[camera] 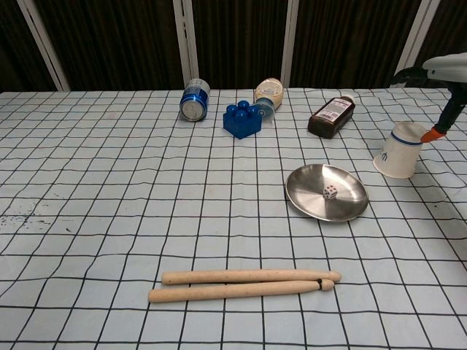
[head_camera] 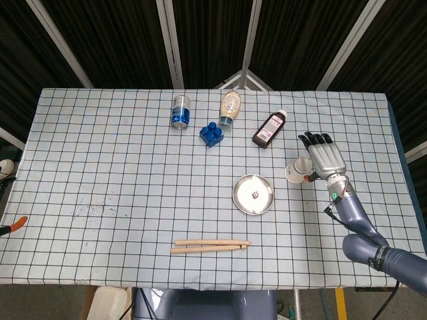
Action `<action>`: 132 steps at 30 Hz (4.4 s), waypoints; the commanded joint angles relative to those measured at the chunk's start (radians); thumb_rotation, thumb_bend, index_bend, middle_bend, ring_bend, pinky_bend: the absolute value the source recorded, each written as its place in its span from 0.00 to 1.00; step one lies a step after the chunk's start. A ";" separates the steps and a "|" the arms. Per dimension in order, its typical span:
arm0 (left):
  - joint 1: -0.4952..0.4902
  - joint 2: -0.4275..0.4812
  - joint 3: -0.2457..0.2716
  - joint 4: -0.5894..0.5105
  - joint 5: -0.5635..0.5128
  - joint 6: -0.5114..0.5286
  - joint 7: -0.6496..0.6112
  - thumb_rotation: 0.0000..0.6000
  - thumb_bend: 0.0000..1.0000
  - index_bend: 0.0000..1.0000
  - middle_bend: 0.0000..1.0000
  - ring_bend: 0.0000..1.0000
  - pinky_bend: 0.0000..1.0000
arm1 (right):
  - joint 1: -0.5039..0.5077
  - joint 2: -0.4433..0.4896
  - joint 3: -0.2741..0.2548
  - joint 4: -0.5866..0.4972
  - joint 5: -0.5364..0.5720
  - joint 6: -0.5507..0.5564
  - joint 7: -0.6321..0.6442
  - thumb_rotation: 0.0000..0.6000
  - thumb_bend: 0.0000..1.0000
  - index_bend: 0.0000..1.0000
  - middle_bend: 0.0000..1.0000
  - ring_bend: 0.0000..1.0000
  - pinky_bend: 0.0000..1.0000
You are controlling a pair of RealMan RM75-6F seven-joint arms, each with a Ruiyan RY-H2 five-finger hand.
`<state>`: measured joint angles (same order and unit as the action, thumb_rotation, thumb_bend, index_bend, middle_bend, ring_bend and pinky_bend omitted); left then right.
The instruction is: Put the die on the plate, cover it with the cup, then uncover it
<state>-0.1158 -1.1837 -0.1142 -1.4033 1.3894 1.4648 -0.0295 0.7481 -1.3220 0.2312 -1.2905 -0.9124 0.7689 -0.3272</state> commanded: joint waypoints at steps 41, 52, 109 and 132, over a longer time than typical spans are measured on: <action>-0.012 -0.020 -0.004 0.009 -0.022 -0.024 0.051 1.00 0.22 0.19 0.00 0.00 0.06 | 0.012 -0.068 -0.040 0.146 -0.093 -0.055 0.147 1.00 0.33 0.33 0.33 0.24 0.09; -0.013 -0.021 -0.005 0.012 -0.026 -0.029 0.049 1.00 0.22 0.19 0.00 0.00 0.06 | 0.014 -0.068 -0.046 0.135 -0.096 -0.053 0.138 1.00 0.34 0.37 0.35 0.24 0.09; -0.020 -0.008 -0.006 0.026 -0.012 -0.037 -0.030 1.00 0.22 0.19 0.00 0.00 0.06 | 0.022 -0.046 -0.081 -0.345 -0.067 0.144 -0.112 1.00 0.44 0.50 0.44 0.29 0.09; -0.017 -0.005 -0.007 0.026 -0.015 -0.034 -0.030 1.00 0.22 0.19 0.00 0.00 0.06 | 0.047 -0.116 -0.075 -0.217 -0.144 0.092 -0.003 1.00 0.44 0.52 0.44 0.29 0.09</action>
<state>-0.1332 -1.1886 -0.1210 -1.3778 1.3746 1.4309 -0.0596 0.7913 -1.4327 0.1544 -1.5134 -1.0538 0.8648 -0.3335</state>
